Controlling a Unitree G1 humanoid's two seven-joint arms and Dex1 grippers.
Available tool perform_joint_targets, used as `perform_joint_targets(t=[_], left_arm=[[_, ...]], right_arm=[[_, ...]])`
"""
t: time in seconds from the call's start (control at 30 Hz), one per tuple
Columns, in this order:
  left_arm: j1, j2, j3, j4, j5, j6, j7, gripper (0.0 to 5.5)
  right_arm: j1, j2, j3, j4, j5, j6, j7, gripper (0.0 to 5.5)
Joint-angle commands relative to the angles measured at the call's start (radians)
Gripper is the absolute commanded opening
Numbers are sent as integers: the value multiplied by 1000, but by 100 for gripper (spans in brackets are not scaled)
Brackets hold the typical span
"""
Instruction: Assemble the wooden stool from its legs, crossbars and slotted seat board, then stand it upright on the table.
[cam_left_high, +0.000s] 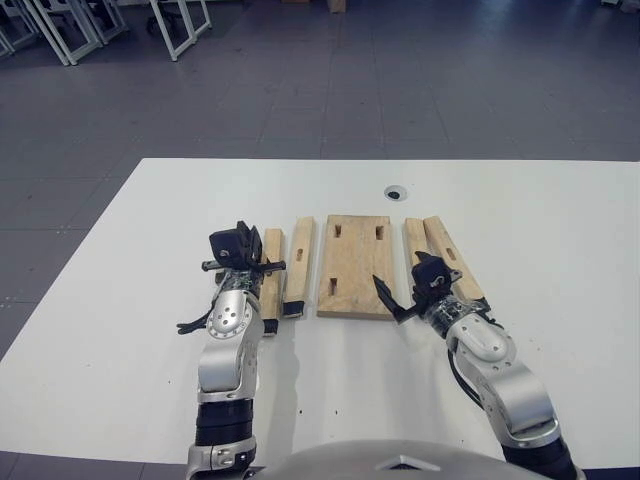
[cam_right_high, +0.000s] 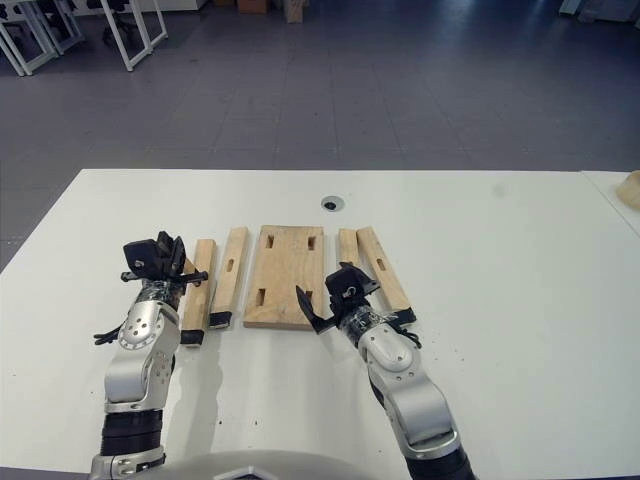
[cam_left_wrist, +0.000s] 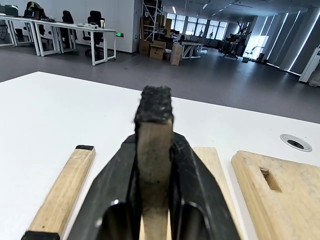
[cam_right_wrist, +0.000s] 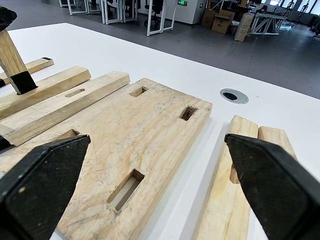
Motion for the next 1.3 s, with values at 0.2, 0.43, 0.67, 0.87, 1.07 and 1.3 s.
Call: perform_joint_targets(t=[0.2, 0.43, 0.67, 0.87, 1.07, 1.3], left_arm=[[0, 0, -8, -10, 54, 36, 19, 193], [-27, 28, -25, -43, 101, 74, 21, 275], [-103, 48, -23, -169, 165, 215, 42, 275], [-303, 79, 38, -278, 140, 437, 26, 275], [-533, 179, 166, -31, 0, 686, -88, 275], [-638, 173, 224, -44, -78, 658, -99, 275]], right_arm=[[-26, 2, -3, 8, -16, 10, -1, 496], [-25, 11, 8, 13, -27, 6, -6, 496], [-26, 16, 16, 16, -33, 8, -6, 496], [-24, 20, 16, 15, -36, 12, -10, 496], [-32, 29, 23, 28, -43, 5, -11, 496], [-34, 32, 19, 27, -45, 9, -16, 496]])
